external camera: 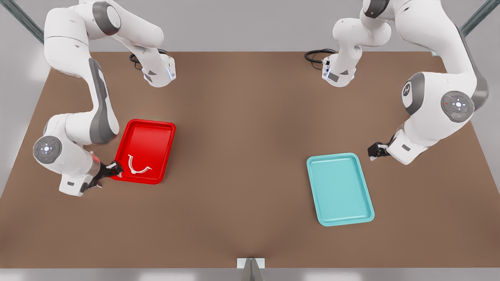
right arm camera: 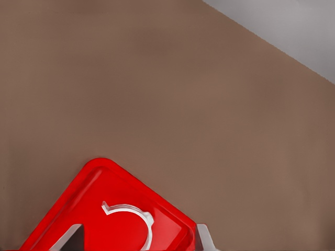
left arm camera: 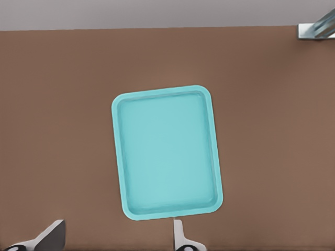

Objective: Take the drainage pipe clamp from the left arm, pass it to the right arm, and place it in the plate on the right side

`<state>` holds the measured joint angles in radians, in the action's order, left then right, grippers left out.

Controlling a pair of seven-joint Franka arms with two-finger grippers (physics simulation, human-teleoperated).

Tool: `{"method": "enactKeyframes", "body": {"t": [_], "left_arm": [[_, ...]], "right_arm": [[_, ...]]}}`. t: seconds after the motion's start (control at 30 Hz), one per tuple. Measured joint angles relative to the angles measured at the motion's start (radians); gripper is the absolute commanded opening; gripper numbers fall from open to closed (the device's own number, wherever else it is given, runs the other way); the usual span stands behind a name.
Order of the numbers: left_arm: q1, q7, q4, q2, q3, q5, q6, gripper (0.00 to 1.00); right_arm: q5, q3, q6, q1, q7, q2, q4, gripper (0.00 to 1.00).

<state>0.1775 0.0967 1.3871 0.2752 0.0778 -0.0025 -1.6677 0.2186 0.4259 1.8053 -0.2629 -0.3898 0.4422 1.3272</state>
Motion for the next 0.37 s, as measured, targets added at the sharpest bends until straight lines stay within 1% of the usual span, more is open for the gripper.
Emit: {"method": "enactKeyframes", "body": {"t": [0.03, 0.07, 0.1, 0.13, 0.17, 0.2, 0.23, 0.27, 0.37], "left_arm": [[0.003, 0.005, -0.001, 0.003, 0.000, 0.000, 0.005, 1.00], [0.008, 0.010, -0.002, 0.008, -0.001, -0.001, 0.010, 1.00], [0.012, 0.013, -0.003, 0.012, -0.001, -0.002, 0.013, 1.00], [0.015, 0.017, -0.004, 0.017, -0.001, -0.003, 0.016, 1.00], [0.017, 0.020, -0.006, 0.020, -0.001, -0.002, 0.019, 1.00], [0.018, 0.023, -0.007, 0.024, -0.001, -0.002, 0.021, 1.00], [0.018, 0.026, -0.007, 0.026, -0.001, -0.002, 0.023, 1.00], [0.019, 0.028, -0.008, 0.029, -0.001, -0.002, 0.024, 1.00], [0.023, 0.036, -0.020, 0.041, -0.003, -0.001, 0.027, 1.00]], "right_arm": [[-0.007, 0.040, -0.036, 0.004, 0.016, -0.051, -0.046, 1.00], [-0.013, 0.060, -0.074, 0.007, 0.035, -0.103, -0.058, 1.00], [-0.025, 0.043, -0.114, 0.021, 0.054, -0.146, -0.057, 1.00], [-0.045, -0.053, -0.154, 0.092, 0.072, -0.188, -0.049, 1.00], [-0.081, -0.192, -0.183, 0.197, 0.089, -0.258, 0.015, 1.00], [-0.111, -0.270, -0.200, 0.256, 0.105, -0.310, 0.090, 1.00], [-0.134, -0.306, -0.214, 0.282, 0.121, -0.323, 0.128, 1.00], [-0.152, -0.322, -0.227, 0.288, 0.136, -0.330, 0.148, 1.00], [-0.183, -0.333, -0.260, 0.279, 0.183, -0.338, 0.168, 1.00]]}}
